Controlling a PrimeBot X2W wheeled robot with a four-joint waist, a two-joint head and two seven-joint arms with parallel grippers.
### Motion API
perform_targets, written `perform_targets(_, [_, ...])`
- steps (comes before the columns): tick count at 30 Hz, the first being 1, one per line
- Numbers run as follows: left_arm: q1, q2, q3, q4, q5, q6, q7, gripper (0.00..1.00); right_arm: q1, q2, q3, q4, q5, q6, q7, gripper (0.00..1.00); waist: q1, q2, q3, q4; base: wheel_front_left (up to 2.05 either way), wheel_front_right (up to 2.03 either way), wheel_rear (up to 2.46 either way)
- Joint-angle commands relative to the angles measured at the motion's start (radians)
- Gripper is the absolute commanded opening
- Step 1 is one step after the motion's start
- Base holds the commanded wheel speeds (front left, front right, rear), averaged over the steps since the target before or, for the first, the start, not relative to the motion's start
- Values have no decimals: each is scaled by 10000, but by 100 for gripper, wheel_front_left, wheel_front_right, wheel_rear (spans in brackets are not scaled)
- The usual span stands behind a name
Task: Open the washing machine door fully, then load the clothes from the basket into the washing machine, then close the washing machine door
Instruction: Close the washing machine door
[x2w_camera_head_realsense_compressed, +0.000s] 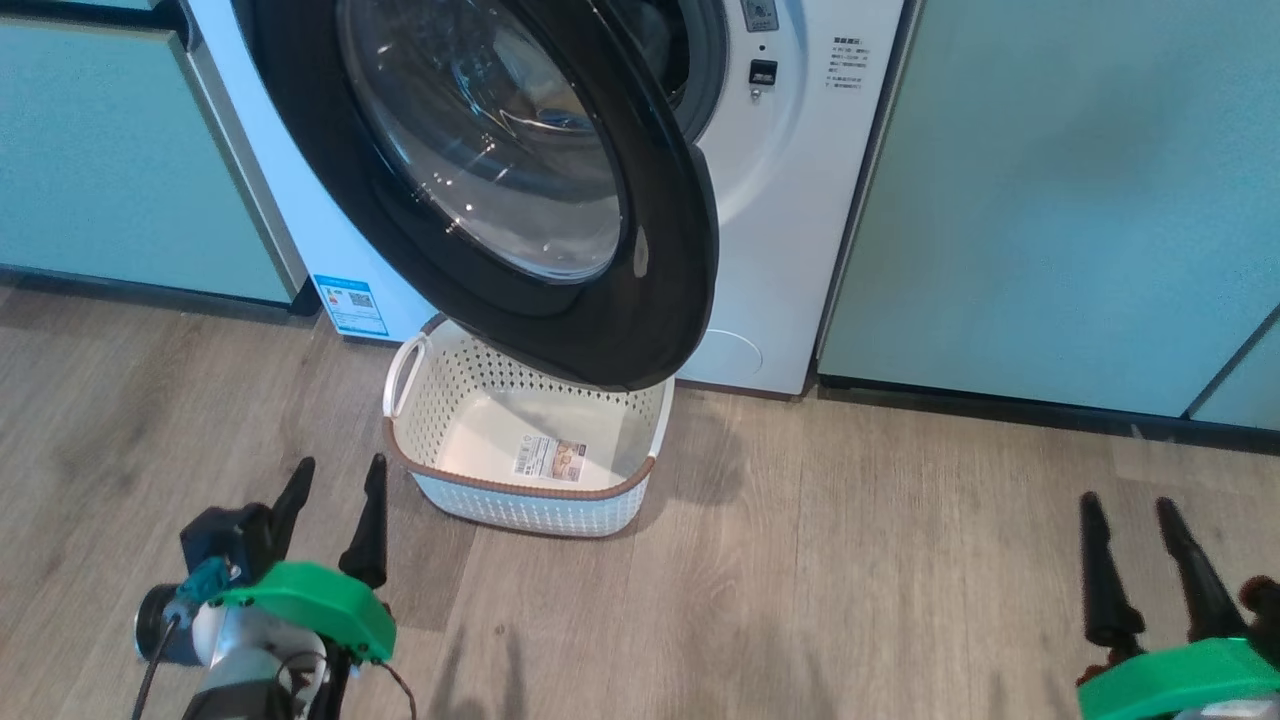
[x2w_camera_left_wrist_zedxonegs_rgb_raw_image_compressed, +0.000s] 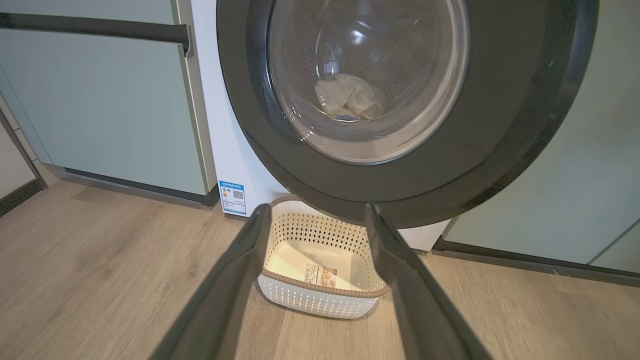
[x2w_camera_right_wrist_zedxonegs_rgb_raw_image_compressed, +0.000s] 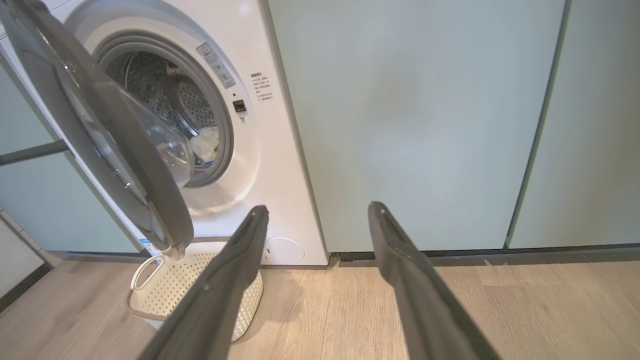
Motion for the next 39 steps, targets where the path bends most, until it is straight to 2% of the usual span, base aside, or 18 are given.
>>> perform_targets(1, [-244,114,340,-334,63,-8,-106,100,-177,-78,27,-363,139,16,-65,100,0,0,-13,26,0,0,0])
perform_targets(5, [-201,116,217,-334,146,-9,-106,100,-235,-46,-409,-480,444,16,-65,100,0,0,-30,104,0,0,0])
perform_targets(7, [-204,128,142,-333,165,-10,-106,100,-322,-155,-625,-581,492,16,-65,40,0,0,-30,146,0,0,0])
perform_targets(8, [-208,133,113,-333,166,-10,-106,100,-386,-194,-782,-657,536,16,-65,0,0,0,-28,162,0,0,0])
perform_targets(15, [-223,173,-128,-346,259,-10,-106,100,-1133,-417,-1575,-1505,955,16,-65,0,0,0,-24,290,0,0,0])
perform_targets(21, [-247,139,-220,-312,283,-11,-107,100,-2210,-539,-883,-2715,1133,16,-65,0,0,0,-74,445,0,0,0])
perform_targets(27, [-268,45,-299,-251,383,-11,-107,100,-3232,-634,860,-4019,1191,16,-65,0,0,0,-121,706,0,0,0])
perform_targets(28, [-268,45,-299,-251,383,-11,-107,100,-3232,-634,860,-4019,1191,16,-65,0,0,0,-121,706,0,0,0])
perform_targets(31, [-313,-20,-328,-206,502,-11,-107,100,-3604,-682,1983,-4299,1093,16,-65,0,0,0,-107,885,0,0,0])
perform_targets(35, [-414,-110,-403,-150,645,-11,-107,100,-3966,-666,3442,-4358,1062,16,-65,0,0,0,-83,1130,0,0,0])
perform_targets(36, [-459,-152,-405,-163,713,-11,-107,100,-4093,-719,4192,-4240,850,16,-65,0,0,0,-66,1256,0,0,0])
perform_targets(39, [-519,-202,-419,-186,770,-11,-107,100,-4101,-584,5096,-3912,703,16,-65,0,0,0,-31,1429,0,0,0])
